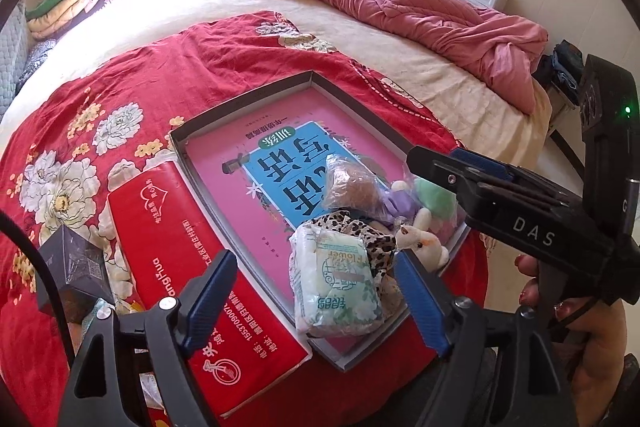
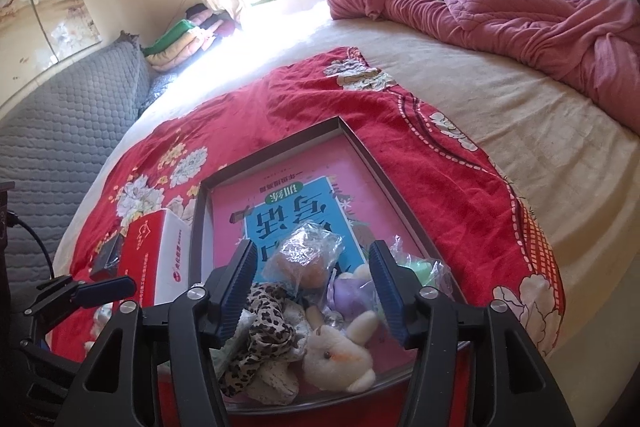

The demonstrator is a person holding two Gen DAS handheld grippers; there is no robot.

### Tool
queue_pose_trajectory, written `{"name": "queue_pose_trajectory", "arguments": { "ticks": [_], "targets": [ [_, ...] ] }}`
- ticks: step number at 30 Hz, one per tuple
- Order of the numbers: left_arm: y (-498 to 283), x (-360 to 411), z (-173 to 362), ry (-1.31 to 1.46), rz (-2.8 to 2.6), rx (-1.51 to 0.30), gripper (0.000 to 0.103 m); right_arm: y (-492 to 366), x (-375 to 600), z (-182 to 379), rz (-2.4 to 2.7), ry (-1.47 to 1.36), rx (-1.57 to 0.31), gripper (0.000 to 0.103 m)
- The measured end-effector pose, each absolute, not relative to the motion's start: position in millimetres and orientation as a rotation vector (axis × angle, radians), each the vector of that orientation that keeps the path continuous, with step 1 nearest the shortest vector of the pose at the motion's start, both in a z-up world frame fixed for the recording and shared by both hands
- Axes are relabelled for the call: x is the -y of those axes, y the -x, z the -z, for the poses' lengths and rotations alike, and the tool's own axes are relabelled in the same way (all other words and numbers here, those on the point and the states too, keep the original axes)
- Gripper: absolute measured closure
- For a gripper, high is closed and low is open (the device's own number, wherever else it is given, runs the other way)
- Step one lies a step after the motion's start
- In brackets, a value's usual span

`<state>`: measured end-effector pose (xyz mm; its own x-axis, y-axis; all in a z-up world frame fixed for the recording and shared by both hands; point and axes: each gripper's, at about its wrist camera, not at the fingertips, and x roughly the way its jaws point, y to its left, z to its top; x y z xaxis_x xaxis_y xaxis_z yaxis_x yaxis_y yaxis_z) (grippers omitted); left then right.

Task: Organize soft objects
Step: 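Open left gripper to release the white pack while right gripper releases the bag, then move left gripper to the white plush bear while right gripper approaches the light-blue wipe pack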

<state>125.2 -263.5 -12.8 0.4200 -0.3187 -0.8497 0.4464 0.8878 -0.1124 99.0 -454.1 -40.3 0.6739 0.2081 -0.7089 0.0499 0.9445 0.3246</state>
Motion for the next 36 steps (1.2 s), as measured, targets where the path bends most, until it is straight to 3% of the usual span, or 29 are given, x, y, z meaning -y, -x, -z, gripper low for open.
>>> {"name": "queue_pose_trajectory", "arguments": {
  "ticks": [36],
  "targets": [
    [-85,157,-43,-0.041,0.354,-0.916,0.020,-60,364,-51,-0.108,-0.072,-0.688,0.026]
  ]
}}
